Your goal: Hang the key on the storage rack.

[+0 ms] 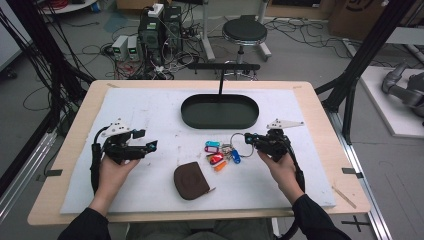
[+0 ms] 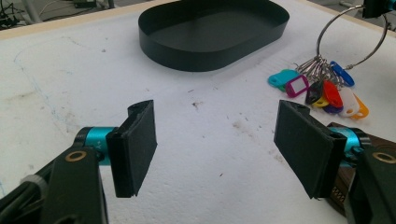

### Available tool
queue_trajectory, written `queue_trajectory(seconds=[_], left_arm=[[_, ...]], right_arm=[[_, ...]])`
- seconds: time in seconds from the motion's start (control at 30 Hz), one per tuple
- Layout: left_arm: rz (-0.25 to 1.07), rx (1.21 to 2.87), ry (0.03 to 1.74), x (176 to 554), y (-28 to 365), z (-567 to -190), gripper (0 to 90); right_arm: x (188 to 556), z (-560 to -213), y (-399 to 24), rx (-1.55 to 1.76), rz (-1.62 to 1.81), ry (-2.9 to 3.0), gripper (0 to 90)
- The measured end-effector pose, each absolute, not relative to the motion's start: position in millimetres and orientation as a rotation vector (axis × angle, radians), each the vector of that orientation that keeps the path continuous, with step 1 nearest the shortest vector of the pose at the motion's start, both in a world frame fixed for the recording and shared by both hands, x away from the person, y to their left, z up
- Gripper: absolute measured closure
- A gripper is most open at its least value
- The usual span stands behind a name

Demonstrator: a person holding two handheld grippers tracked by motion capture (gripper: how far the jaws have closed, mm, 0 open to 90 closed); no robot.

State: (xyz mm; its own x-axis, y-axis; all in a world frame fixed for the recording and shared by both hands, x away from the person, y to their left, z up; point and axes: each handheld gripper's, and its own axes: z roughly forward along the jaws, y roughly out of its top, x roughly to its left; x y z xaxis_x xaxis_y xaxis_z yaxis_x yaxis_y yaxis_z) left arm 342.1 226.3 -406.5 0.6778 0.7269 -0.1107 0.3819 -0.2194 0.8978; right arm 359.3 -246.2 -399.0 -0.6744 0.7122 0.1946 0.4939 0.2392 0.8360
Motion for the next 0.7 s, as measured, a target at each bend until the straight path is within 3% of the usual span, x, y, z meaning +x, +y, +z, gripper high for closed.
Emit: queue_trajectory(seconds=[0.7], left_arm=[[0.395,1.833,0.875,341.7,229.4,-407.7,29.7]], right_arm=[[362.4,-359.5,-250.5,1.0,1.427,2.247,87.8]])
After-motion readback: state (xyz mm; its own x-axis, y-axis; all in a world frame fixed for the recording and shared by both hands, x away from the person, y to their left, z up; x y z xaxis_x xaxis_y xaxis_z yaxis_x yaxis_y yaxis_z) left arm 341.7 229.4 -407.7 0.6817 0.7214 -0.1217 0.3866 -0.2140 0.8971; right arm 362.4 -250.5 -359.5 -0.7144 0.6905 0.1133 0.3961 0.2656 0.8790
